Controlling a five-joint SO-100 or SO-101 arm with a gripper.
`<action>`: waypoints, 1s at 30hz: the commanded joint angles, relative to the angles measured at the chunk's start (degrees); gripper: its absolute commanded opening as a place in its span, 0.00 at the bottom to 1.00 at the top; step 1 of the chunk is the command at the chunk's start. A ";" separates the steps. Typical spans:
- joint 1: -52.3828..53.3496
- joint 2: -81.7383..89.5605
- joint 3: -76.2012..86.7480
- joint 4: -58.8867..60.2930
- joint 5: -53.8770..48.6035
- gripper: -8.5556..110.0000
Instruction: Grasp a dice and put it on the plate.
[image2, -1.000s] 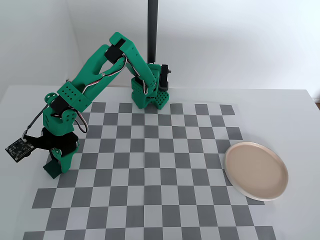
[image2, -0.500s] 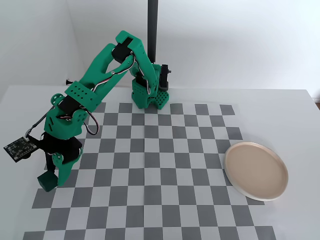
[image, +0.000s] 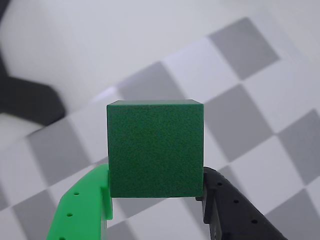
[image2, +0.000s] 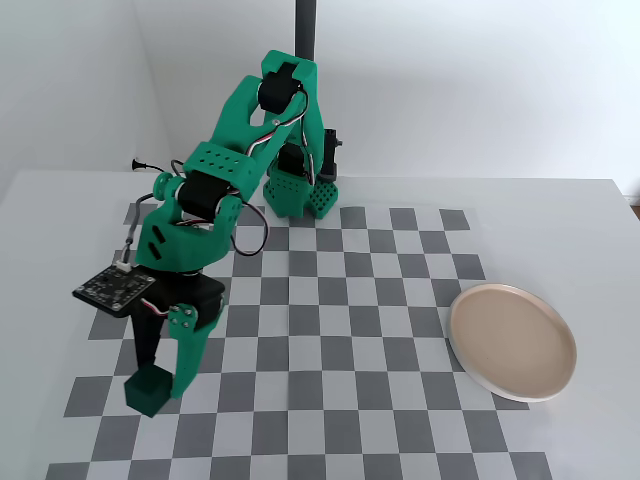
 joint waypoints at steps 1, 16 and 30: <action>-5.89 11.34 -3.87 2.99 -0.18 0.04; -29.00 37.44 9.32 13.62 -0.62 0.04; -48.08 47.37 12.66 23.29 1.14 0.04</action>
